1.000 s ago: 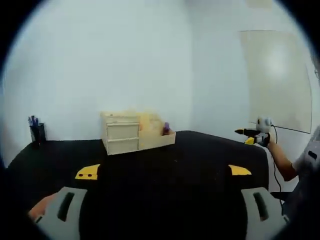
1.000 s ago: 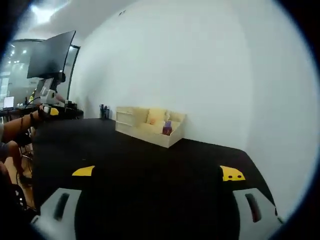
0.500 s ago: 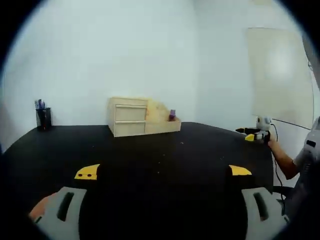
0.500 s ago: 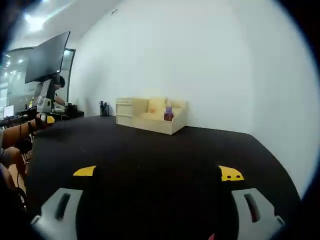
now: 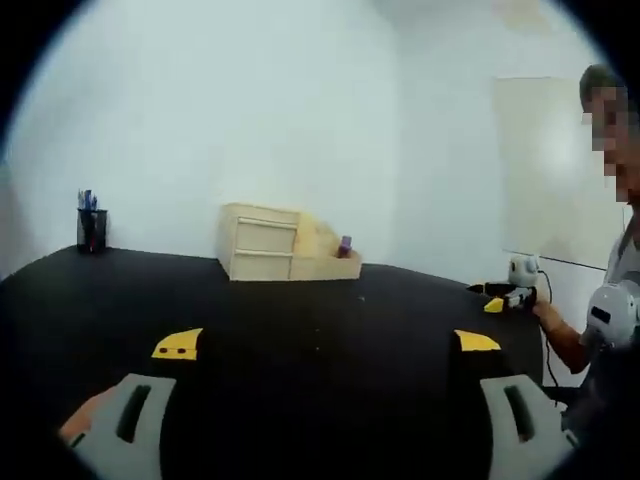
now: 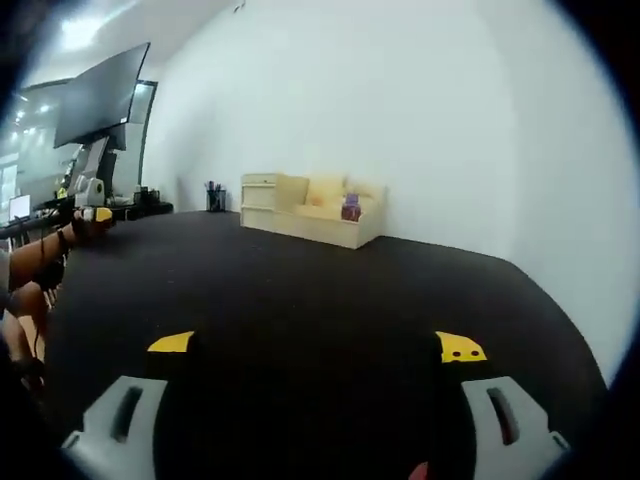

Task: Open the drawer, pick up the cosmetic bottles from the table one by one, place them into the drawer, release the gripper, close the drawer, and move the gripper away

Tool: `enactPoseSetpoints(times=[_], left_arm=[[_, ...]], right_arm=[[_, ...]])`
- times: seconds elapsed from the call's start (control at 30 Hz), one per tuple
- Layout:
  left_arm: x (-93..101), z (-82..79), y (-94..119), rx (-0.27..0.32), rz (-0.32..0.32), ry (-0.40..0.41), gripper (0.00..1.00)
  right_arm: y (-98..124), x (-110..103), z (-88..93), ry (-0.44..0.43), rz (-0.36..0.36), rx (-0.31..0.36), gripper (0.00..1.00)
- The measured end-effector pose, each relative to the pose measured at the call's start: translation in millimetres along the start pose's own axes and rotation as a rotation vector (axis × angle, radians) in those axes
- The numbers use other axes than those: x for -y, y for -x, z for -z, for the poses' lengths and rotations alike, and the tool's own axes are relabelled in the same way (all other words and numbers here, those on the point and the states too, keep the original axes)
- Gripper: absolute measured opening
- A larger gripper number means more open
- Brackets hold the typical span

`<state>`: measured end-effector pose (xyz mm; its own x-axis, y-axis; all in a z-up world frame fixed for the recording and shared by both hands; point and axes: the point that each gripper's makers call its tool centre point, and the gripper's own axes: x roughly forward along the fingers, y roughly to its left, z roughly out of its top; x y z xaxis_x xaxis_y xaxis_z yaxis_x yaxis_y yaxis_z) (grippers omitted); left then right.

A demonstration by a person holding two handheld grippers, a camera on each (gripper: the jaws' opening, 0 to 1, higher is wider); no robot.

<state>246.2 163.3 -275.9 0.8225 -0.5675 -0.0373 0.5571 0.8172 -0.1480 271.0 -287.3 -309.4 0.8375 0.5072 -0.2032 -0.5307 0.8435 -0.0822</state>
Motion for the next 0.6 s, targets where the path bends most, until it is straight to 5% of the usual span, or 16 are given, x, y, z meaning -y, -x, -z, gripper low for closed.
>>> enactPoseSetpoints(times=[0.6], left_arm=[[11.4, 17.7, -5, -0.079, 0.043, -0.045, 0.93]], right_arm=[[2, -7, -0.2, -0.050, -0.063, 0.010, 0.88]])
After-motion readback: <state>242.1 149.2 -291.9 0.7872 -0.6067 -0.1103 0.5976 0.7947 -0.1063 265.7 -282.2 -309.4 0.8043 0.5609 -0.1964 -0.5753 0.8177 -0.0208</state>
